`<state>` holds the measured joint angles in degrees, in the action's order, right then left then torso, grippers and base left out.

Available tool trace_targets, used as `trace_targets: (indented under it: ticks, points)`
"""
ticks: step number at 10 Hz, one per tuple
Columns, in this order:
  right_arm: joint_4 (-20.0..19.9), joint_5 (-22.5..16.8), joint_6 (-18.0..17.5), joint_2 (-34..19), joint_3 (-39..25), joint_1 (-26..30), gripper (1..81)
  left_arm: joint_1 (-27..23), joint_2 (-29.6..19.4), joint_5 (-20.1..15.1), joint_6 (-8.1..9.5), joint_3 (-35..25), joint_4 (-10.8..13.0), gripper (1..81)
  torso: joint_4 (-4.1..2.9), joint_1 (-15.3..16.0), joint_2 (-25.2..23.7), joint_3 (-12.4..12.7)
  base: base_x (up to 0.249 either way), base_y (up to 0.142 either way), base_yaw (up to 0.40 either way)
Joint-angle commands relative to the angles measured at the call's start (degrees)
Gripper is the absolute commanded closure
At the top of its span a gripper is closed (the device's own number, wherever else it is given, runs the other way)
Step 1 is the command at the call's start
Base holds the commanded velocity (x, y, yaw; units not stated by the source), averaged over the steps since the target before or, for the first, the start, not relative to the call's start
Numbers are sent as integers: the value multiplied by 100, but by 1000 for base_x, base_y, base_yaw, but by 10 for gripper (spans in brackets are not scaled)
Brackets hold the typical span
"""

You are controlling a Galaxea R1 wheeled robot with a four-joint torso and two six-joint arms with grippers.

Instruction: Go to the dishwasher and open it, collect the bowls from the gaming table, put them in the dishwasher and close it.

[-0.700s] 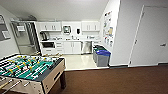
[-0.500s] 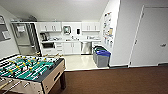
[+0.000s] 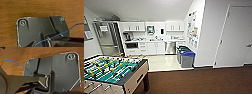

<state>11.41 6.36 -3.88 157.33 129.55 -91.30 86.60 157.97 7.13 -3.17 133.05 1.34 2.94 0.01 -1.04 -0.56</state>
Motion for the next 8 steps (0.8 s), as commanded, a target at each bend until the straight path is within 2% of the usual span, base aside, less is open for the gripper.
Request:
trace_targets:
  ticks: [1,8]
  points:
    - [81,-250,27,-68,-54,230,10,-297,-54,-257,-43,-77,77,10,0,0,0,0,100,0,0]
    - [81,-250,27,-68,-62,230,10,-306,-54,-256,-35,-77,77,10,0,0,0,0,105,0,0]
